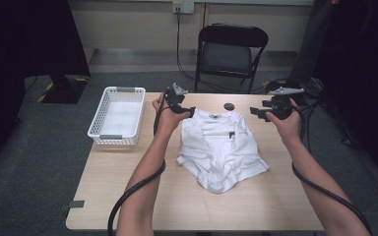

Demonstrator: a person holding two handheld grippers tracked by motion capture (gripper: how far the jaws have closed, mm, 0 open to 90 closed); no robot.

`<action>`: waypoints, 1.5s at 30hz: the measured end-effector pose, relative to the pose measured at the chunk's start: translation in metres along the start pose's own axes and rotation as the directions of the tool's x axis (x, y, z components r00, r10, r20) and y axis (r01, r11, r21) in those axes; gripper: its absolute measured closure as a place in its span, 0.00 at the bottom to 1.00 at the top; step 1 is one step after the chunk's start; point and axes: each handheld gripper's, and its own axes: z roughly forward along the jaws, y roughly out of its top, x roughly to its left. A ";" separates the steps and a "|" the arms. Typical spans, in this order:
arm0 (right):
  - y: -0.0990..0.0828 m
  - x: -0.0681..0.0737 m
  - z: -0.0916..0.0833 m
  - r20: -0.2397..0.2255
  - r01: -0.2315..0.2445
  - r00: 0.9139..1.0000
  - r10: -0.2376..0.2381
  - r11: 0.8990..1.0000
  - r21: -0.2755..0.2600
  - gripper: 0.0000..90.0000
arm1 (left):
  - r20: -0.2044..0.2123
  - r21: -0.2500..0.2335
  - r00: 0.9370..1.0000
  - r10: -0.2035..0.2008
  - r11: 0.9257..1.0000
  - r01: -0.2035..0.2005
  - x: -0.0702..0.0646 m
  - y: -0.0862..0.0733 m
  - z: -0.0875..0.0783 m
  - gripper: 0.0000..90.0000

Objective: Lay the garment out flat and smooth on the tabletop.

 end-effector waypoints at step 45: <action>-0.161 0.079 -0.057 -0.040 0.077 0.997 -0.072 0.987 0.138 0.14 | 0.162 0.077 0.986 0.036 0.996 -0.049 -0.086 -0.153 -0.047 0.17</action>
